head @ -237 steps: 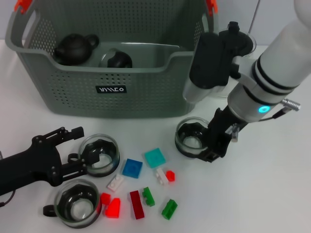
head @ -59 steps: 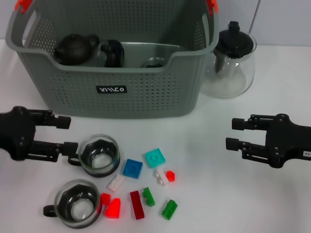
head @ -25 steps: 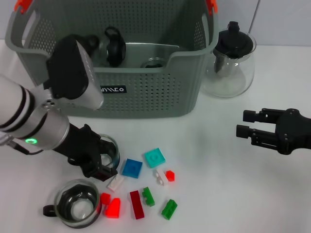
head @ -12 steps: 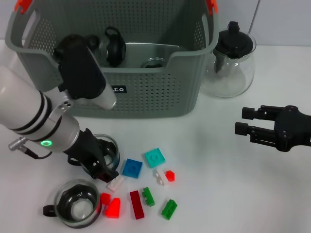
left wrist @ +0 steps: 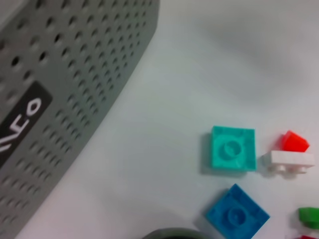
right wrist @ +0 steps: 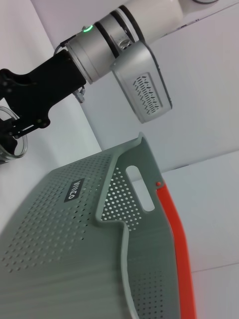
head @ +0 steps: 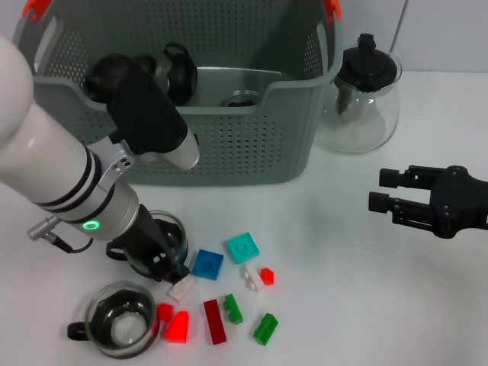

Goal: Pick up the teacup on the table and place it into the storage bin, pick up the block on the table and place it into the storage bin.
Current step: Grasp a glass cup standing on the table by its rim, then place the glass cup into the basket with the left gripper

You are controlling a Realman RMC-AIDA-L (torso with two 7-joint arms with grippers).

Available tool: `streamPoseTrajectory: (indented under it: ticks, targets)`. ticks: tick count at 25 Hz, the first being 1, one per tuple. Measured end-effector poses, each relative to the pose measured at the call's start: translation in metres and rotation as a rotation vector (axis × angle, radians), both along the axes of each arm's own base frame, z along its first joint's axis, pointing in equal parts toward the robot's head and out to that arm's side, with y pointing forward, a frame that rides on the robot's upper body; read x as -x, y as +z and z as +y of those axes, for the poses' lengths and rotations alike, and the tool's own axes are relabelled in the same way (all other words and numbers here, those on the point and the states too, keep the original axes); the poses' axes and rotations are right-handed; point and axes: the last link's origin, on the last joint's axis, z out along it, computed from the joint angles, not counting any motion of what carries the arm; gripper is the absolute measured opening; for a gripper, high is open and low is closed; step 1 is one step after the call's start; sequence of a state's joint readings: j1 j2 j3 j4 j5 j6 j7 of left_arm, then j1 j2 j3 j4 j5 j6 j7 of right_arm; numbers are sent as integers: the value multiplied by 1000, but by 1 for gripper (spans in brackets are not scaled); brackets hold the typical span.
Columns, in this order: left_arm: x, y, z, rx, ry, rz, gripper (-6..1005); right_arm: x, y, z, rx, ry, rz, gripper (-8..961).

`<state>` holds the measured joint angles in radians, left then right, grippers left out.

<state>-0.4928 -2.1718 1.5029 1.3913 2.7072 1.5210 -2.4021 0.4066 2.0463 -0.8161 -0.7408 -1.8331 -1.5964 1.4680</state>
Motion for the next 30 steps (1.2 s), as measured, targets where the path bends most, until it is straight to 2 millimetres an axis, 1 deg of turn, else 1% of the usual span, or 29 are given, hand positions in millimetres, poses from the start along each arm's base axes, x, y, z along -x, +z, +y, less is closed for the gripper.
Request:
streamPoseTrajectory:
  ticks: [4,12,15,18,20,22,23,25,26,28,30]
  targets:
    - [3,1,3,-15,27,13,515,0,0,0,-1,-1,-1,563]
    - [2,2,2,-13,36,15,184,-1,-1,0,-1,0,-1,563]
    - [-2,7,1,-5,28,8,65,0,-1,-1,1,0,1,562]
    - [-5,21,-2,17,12,-28,46,-1,0,-1,2,-1,1,562]
    - [-7,31,-5,47,3,-84,33,-1,0,0,2,-2,1,562]
    - [-7,50,-8,81,1,-216,33,-1,0,0,2,-3,1,562]
    - [-6,55,-8,87,0,-259,34,-1,0,0,1,-3,1,562]
    - [-3,73,-11,139,-2,-442,34,-1,0,0,1,-3,2,562]
    - [-2,79,-12,153,-7,-493,34,-1,0,0,0,-3,2,562]
    - [1,94,-14,191,-25,-667,34,-1,1,0,-1,-4,5,562]
    - [8,113,-13,186,-49,-868,35,-1,2,0,-6,-6,8,563]
